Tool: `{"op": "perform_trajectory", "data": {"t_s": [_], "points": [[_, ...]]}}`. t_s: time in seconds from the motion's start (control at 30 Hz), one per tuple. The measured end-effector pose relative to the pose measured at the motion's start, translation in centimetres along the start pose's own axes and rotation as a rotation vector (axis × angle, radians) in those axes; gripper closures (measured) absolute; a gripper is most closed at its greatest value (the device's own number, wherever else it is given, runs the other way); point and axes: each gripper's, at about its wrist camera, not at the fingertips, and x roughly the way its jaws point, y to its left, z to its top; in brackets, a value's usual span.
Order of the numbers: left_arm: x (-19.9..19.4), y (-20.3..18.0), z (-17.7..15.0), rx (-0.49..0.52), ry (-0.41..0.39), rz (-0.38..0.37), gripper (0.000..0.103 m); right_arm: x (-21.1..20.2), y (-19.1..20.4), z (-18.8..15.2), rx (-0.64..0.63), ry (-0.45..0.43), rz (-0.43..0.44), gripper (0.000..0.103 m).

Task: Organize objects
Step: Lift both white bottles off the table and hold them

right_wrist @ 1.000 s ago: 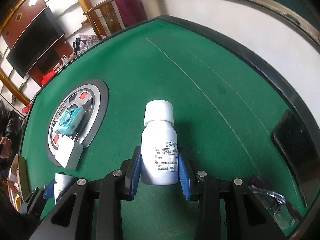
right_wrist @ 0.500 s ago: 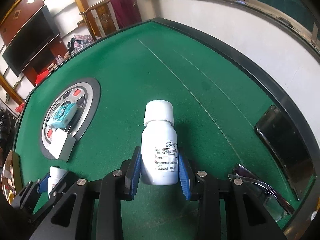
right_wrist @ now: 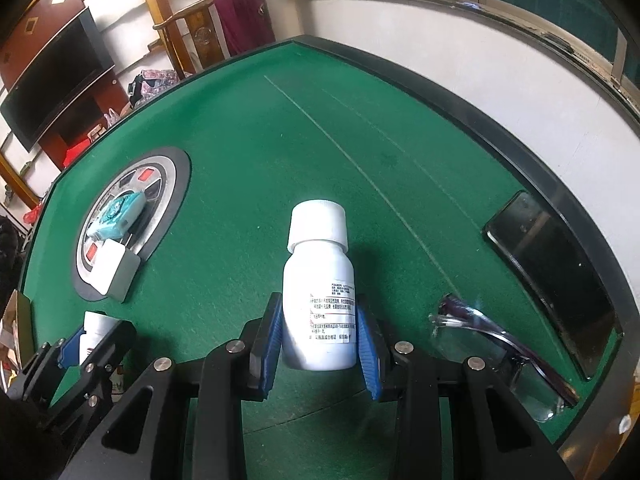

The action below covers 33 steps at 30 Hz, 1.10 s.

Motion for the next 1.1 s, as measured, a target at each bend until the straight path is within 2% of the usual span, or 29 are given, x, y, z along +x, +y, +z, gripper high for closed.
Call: {"op": "perform_trajectory", "data": {"t_s": [0.23, 0.5, 1.1], "points": [[0.3, 0.0, 0.1, -0.01, 0.012, -0.019, 0.069, -0.1, 0.6, 0.2, -0.019, -0.021, -0.004, 0.066], [0.3, 0.1, -0.1, -0.004, 0.012, -0.01, 0.069, 0.4, 0.4, -0.1, -0.01, 0.003, 0.017, 0.066], [-1.0, -1.4, -0.2, 0.047, -0.038, -0.034, 0.069, -4.2, -1.0, -1.8, -0.022, -0.077, -0.02, 0.066]]}}
